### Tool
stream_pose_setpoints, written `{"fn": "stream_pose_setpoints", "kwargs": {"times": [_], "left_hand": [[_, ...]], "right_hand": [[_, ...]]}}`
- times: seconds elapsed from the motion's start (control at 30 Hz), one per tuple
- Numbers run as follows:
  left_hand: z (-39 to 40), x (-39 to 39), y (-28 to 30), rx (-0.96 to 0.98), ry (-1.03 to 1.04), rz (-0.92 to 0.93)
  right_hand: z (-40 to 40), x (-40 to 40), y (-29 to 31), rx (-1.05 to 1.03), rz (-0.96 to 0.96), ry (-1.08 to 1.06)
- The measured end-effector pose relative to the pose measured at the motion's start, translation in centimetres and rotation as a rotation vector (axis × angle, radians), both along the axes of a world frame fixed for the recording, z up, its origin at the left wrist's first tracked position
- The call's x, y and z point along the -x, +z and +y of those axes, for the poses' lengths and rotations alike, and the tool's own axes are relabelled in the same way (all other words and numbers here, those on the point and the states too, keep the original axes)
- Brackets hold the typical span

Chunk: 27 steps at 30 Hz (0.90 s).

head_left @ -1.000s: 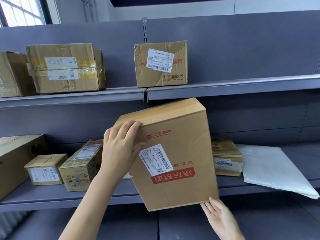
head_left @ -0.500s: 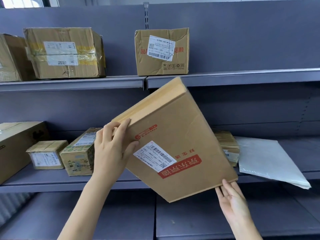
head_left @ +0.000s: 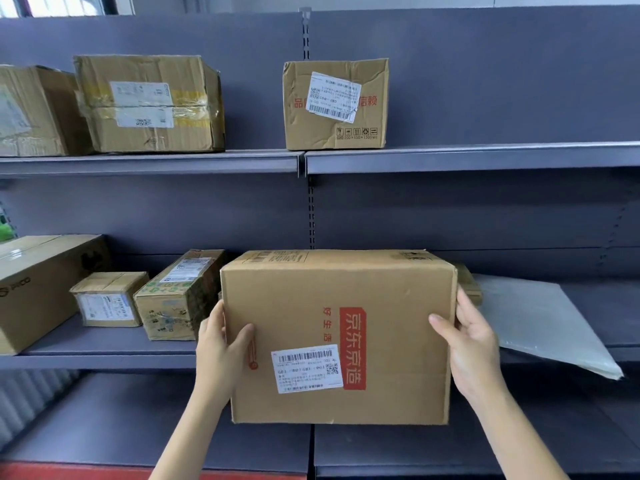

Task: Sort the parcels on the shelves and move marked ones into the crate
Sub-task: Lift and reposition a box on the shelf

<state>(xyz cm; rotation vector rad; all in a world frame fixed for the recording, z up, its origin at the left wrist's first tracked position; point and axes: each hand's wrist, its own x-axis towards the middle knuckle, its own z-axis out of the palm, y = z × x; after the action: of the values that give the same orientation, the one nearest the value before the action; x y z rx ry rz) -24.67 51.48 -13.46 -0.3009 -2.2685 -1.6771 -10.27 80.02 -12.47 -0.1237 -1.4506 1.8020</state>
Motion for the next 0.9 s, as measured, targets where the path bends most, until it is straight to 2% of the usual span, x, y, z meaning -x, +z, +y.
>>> {"fn": "stream_pose_setpoints", "kwargs": {"times": [0.2, 0.47, 0.57, 0.7, 0.9], "left_hand": [[0.4, 0.3, -1.2, -0.094, -0.053, -0.042], [3.1, 2.5, 2.1, -0.061, -0.138, 0.084], [4.3, 3.7, 2.1, 0.013, -0.171, 0.077], [5.9, 4.6, 1.1, 0.017, -0.264, 0.029], [7.4, 5.2, -0.2, 0.080, -0.230, 0.033]], "right_hand": [[0.3, 0.6, 0.5, -0.095, -0.022, -0.050], [2.4, 0.6, 1.8, -0.128, 0.050, -0.149], [2.7, 1.0, 1.8, -0.136, 0.007, -0.163], [3.0, 1.0, 0.0, -0.112, -0.063, -0.199], [3.5, 1.5, -0.5, -0.190, -0.186, -0.232]]}}
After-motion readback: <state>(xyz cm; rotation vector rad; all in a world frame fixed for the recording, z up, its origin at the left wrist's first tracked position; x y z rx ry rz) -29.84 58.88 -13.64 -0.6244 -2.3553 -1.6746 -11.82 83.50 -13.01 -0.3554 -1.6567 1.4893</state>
